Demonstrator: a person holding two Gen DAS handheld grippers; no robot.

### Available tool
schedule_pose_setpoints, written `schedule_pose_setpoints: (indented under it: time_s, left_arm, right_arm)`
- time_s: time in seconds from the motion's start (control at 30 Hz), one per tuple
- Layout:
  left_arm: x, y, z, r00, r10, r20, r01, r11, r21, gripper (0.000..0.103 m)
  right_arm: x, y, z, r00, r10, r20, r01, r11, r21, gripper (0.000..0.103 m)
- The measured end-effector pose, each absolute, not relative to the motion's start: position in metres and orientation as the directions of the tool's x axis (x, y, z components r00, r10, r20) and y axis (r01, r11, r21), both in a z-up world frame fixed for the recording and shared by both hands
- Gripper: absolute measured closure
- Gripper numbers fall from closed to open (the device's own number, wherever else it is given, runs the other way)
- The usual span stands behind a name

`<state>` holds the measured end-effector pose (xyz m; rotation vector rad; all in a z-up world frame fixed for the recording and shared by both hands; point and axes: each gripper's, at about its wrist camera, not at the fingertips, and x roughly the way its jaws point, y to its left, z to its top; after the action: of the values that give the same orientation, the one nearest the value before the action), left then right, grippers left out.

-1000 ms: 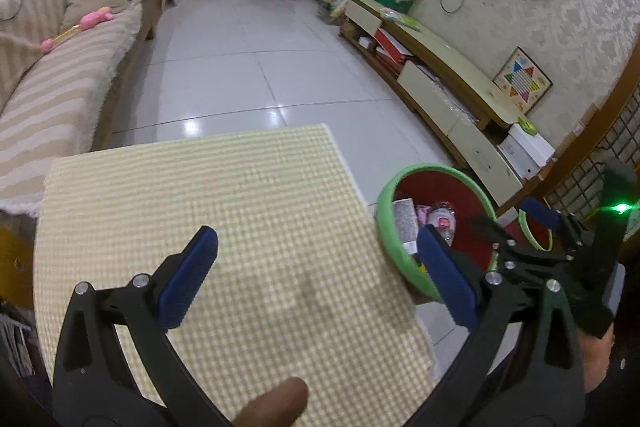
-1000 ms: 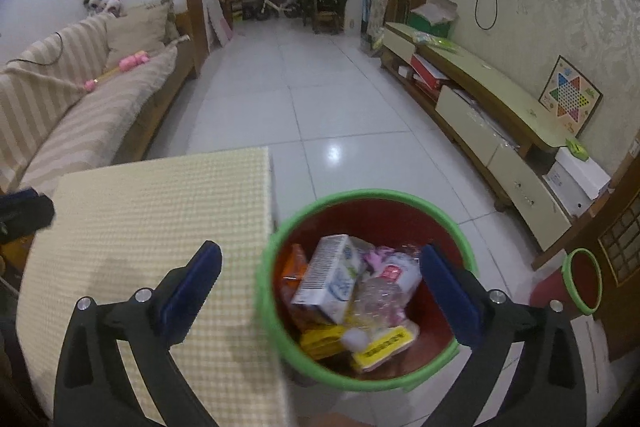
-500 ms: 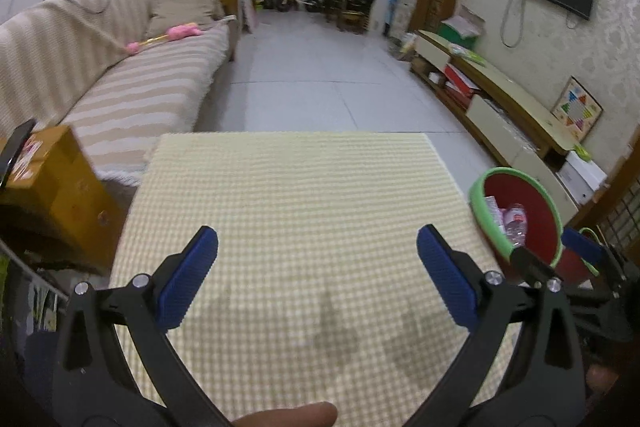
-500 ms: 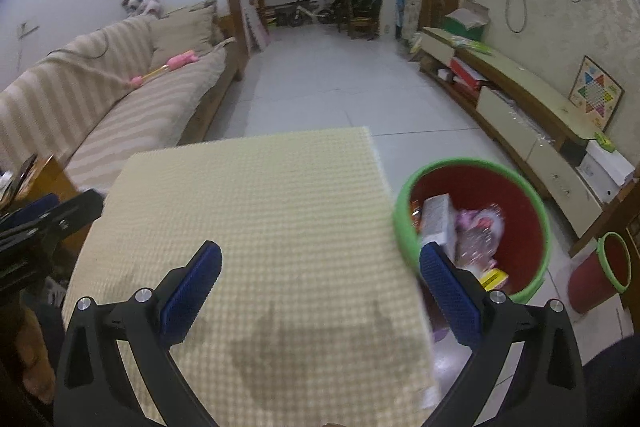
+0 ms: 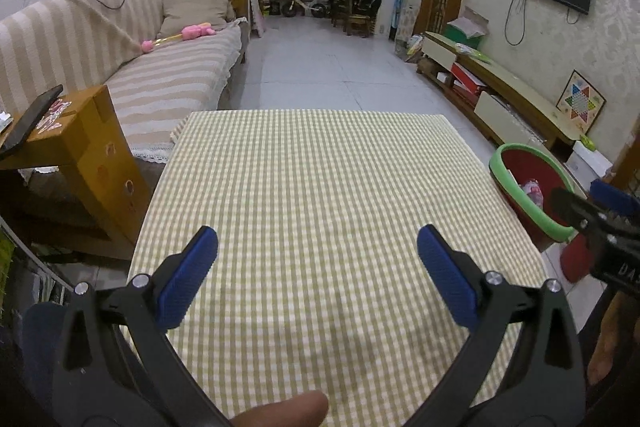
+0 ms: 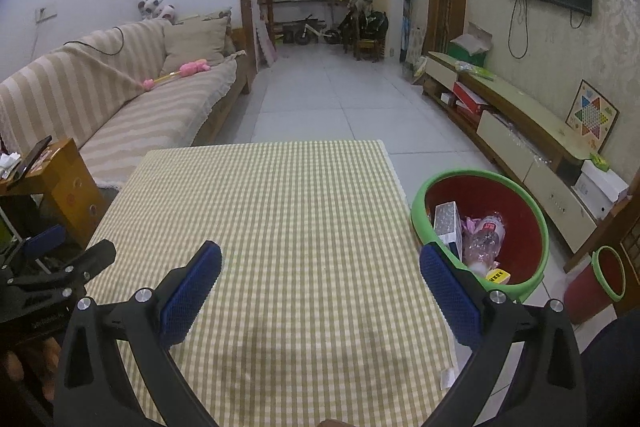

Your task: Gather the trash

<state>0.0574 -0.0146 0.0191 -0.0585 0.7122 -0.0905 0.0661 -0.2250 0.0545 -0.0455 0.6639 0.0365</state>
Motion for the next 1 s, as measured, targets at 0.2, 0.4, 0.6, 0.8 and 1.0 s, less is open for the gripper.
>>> schedule_pose_setpoints:
  time_s: [0.2, 0.4, 0.6, 0.8, 1.0]
  left_arm:
    - [0.057, -0.003, 0.015, 0.764, -0.085, -0.639, 0.022, 0.994, -0.106, 0.005]
    - [0.057, 0.001, 0.009, 0.758, -0.063, -0.649, -0.002, 0.995, -0.100, 0.005]
    - [0.054, 0.001, 0.011, 0.770, -0.047, -0.636, -0.004, 0.997, -0.079, 0.005]
    - [0.054, 0.001, 0.010, 0.769, -0.049, -0.638, -0.001, 0.997, -0.078, 0.005]
    - [0.053, -0.001, 0.007, 0.758, -0.047, -0.650, 0.000, 0.997, -0.072, 0.005]
  right_arm:
    - [0.061, -0.219, 0.048, 0.811, 0.005, -0.586, -0.051, 0.997, -0.062, 0.007]
    - [0.061, -0.220, 0.044, 0.812, 0.005, -0.584, -0.051, 0.997, -0.063, 0.007]
    - [0.062, -0.219, 0.037, 0.807, 0.010, -0.590, -0.063, 0.996, -0.070, 0.007]
    - [0.062, -0.219, 0.033, 0.801, 0.014, -0.598, -0.073, 0.995, -0.075, 0.007]
    - [0.064, -0.220, 0.032, 0.794, 0.019, -0.608, -0.077, 0.995, -0.069, 0.007]
